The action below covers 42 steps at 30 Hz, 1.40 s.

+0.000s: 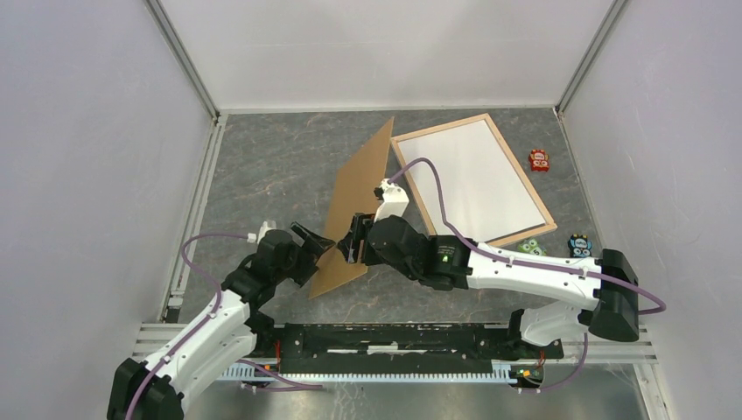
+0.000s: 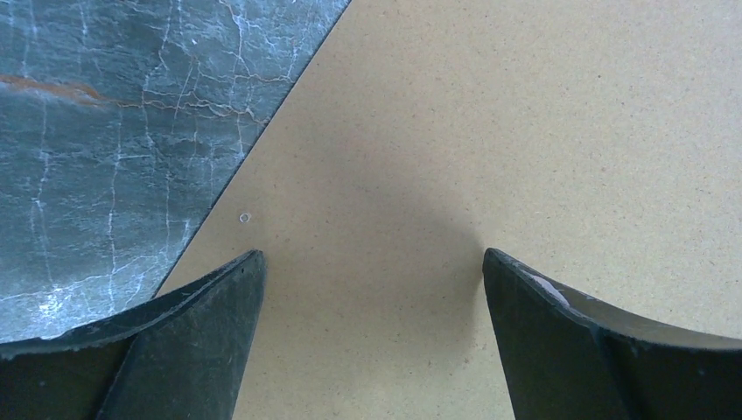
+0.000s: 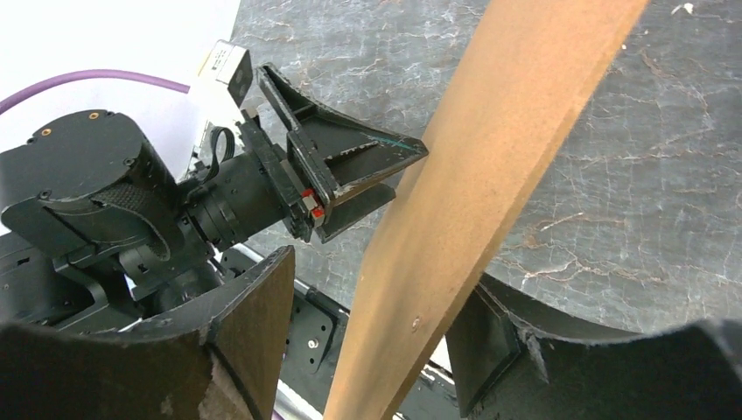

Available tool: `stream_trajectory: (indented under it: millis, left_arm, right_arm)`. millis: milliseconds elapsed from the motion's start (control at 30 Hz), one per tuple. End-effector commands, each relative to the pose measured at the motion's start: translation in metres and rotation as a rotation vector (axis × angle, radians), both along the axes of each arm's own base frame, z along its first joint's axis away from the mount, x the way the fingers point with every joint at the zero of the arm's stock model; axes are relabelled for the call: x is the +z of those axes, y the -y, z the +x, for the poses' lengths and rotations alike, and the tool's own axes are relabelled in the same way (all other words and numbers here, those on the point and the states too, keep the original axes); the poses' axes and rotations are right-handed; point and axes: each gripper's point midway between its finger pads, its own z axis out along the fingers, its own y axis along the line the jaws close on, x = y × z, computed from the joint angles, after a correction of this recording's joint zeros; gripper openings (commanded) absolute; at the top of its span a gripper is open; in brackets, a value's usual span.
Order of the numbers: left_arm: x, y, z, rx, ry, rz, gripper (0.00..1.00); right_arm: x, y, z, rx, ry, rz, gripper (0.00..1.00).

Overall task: Put the photo into the frame
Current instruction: Pick up the photo frame item at the center of the board.

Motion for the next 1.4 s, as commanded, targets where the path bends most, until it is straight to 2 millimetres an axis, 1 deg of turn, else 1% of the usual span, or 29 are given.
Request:
stream_trajectory:
  millis: [0, 67, 133, 167, 233, 300, 400, 433, 467, 533, 600, 667, 700, 800, 867, 967, 1067, 1133, 1233, 1367]
  left_arm:
    - [0.002, 0.007, -0.007, -0.060, -0.014, -0.002, 1.00]
    - [0.004, 0.005, -0.006, -0.059, -0.005, 0.019, 1.00]
    - [0.010, -0.001, -0.001, -0.050, 0.017, 0.058, 1.00]
    - [0.013, -0.004, 0.001, -0.044, 0.029, 0.079, 1.00]
    - [0.021, -0.015, 0.004, -0.028, 0.059, 0.148, 1.00]
    - [0.031, -0.030, 0.009, -0.002, 0.094, 0.232, 1.00]
    - [0.060, -0.055, 0.019, 0.050, 0.174, 0.368, 1.00]
    - [0.072, -0.060, 0.023, 0.062, 0.200, 0.400, 1.00]
    - [0.080, -0.067, 0.025, 0.074, 0.220, 0.442, 1.00]
    - [0.100, -0.076, 0.030, 0.093, 0.256, 0.496, 1.00]
    - [0.116, -0.081, 0.032, 0.109, 0.286, 0.522, 1.00]
    - [0.132, -0.085, 0.033, 0.128, 0.314, 0.527, 1.00]
    - [0.138, -0.086, 0.034, 0.132, 0.326, 0.529, 1.00]
    - [0.160, -0.091, 0.034, 0.153, 0.372, 0.541, 1.00]
    - [0.179, -0.096, 0.034, 0.168, 0.403, 0.557, 1.00]
    - [0.208, -0.103, 0.032, 0.191, 0.460, 0.570, 1.00]
    - [0.236, -0.110, 0.030, 0.225, 0.513, 0.573, 1.00]
    - [0.249, -0.112, 0.029, 0.239, 0.539, 0.569, 1.00]
    - [0.262, -0.113, 0.029, 0.251, 0.575, 0.562, 1.00]
    - [0.268, -0.113, 0.031, 0.257, 0.606, 0.560, 1.00]
  right_arm:
    - [0.025, 0.008, 0.010, -0.103, -0.004, 0.067, 0.63]
    - [0.021, 0.011, 0.009, -0.110, -0.017, 0.059, 0.55]
    - [0.015, 0.015, 0.007, -0.110, -0.026, 0.040, 0.53]
    - [0.011, 0.017, 0.006, -0.114, -0.031, 0.027, 0.49]
    - [0.006, 0.022, 0.005, -0.113, -0.034, 0.006, 0.40]
    - [0.004, 0.027, 0.003, -0.108, -0.029, -0.011, 0.38]
    - [0.001, 0.040, 0.004, -0.119, -0.006, -0.027, 0.34]
    - [0.003, 0.045, 0.004, -0.126, 0.002, -0.015, 0.30]
    - [0.000, 0.049, 0.004, -0.126, 0.011, -0.018, 0.25]
    - [0.001, 0.056, 0.004, -0.126, 0.024, -0.015, 0.20]
    - [0.000, 0.061, 0.003, -0.120, 0.042, -0.022, 0.13]
    - [-0.001, 0.064, 0.003, -0.113, 0.056, -0.021, 0.03]
    - [-0.004, 0.065, 0.002, -0.103, 0.067, -0.026, 0.00]
    - [-0.003, 0.068, 0.002, -0.056, 0.127, -0.036, 0.00]
    - [0.001, 0.068, 0.000, -0.012, 0.162, -0.034, 0.00]
    - [0.015, 0.068, -0.003, 0.057, 0.231, -0.033, 0.00]
    - [0.032, 0.070, -0.005, 0.123, 0.311, -0.051, 0.00]
    - [0.044, 0.072, -0.007, 0.160, 0.372, -0.052, 0.00]
    - [0.064, 0.079, -0.004, 0.191, 0.465, -0.101, 0.00]
    - [0.087, 0.090, 0.007, 0.178, 0.550, -0.206, 0.00]
